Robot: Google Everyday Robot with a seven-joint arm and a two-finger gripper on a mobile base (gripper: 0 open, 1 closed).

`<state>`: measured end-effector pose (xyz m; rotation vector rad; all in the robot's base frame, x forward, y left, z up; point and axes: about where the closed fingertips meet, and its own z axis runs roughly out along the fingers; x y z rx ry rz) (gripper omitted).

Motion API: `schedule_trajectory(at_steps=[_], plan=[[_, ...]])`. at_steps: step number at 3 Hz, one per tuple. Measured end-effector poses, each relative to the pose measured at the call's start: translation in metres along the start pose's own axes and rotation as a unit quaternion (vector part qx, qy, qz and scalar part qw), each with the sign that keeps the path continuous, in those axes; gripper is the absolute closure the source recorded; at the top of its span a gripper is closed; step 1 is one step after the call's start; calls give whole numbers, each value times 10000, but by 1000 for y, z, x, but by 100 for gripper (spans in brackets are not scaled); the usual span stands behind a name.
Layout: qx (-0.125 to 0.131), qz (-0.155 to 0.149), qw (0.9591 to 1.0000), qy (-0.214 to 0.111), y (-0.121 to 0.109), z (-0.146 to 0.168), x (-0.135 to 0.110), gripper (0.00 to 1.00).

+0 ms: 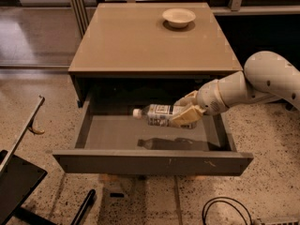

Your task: Place blue plastic bottle into top drawer

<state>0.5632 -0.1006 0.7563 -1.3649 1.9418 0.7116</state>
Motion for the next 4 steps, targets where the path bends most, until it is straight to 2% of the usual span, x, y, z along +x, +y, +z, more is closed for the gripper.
schedule_trajectory(at_steps=[1,2,3,4], plan=[[165,365,9992,-47,-10,41,15,100],[421,716,9965,-76,-31,77,23,100],[580,860,9946,-45,-56,110,25,83],[663,942,9933,-95,-76,131,28,59]])
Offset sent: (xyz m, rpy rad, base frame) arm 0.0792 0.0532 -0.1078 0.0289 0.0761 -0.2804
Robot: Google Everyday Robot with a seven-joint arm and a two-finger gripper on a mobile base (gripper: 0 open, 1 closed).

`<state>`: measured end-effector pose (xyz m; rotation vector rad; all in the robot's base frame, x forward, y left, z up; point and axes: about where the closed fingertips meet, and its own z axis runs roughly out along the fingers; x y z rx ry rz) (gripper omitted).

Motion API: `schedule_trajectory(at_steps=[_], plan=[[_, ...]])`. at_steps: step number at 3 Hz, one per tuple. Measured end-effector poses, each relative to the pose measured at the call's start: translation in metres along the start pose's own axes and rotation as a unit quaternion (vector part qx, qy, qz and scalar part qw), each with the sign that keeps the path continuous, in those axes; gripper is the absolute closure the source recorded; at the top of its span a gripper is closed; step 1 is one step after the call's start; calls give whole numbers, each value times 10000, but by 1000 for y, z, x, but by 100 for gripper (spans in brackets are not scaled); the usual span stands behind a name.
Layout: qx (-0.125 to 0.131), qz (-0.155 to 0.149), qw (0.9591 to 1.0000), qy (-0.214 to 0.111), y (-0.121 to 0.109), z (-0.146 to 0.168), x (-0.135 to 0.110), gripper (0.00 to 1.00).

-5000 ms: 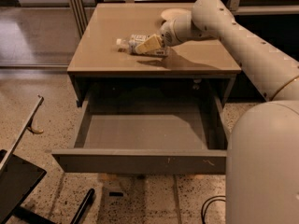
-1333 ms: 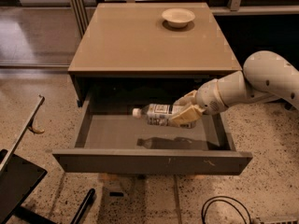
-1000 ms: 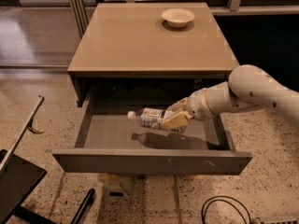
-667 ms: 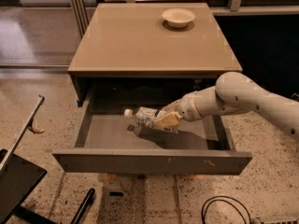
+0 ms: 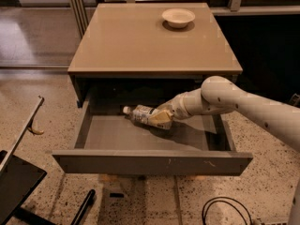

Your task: Place blue plastic bottle into top drawer

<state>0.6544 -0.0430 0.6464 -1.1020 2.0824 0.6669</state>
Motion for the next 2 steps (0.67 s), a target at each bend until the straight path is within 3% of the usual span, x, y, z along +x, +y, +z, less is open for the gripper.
schedule_trajectory(at_steps=[2], plan=[[-2,2,10000,-2,0,1,0,13]])
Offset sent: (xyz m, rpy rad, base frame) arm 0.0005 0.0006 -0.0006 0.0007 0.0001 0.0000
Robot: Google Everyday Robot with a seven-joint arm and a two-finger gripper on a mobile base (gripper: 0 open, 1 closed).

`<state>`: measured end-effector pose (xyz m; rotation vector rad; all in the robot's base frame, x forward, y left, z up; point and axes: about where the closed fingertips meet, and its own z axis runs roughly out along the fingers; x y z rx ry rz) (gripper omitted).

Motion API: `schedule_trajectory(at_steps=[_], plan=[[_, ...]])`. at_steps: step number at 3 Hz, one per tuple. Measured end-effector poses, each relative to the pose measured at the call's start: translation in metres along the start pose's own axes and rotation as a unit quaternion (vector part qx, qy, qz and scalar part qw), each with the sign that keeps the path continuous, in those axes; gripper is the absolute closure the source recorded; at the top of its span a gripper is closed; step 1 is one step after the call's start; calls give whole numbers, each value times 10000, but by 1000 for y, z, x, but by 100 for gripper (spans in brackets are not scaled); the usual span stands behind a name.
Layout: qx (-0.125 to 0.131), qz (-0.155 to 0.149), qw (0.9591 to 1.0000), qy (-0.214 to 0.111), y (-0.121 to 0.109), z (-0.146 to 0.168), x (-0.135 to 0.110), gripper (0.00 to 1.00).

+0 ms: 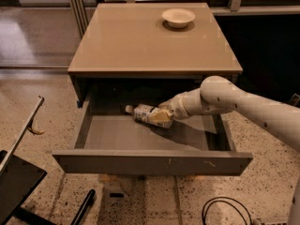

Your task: Place blue plastic bottle into top drawer

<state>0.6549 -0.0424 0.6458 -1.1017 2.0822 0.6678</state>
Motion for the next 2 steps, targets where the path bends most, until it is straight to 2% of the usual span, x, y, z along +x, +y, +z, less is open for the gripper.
schedule_trajectory(at_steps=[1,2], plan=[[0,0,10000,0,0,0,0,0],[0,0,10000,0,0,0,0,0]])
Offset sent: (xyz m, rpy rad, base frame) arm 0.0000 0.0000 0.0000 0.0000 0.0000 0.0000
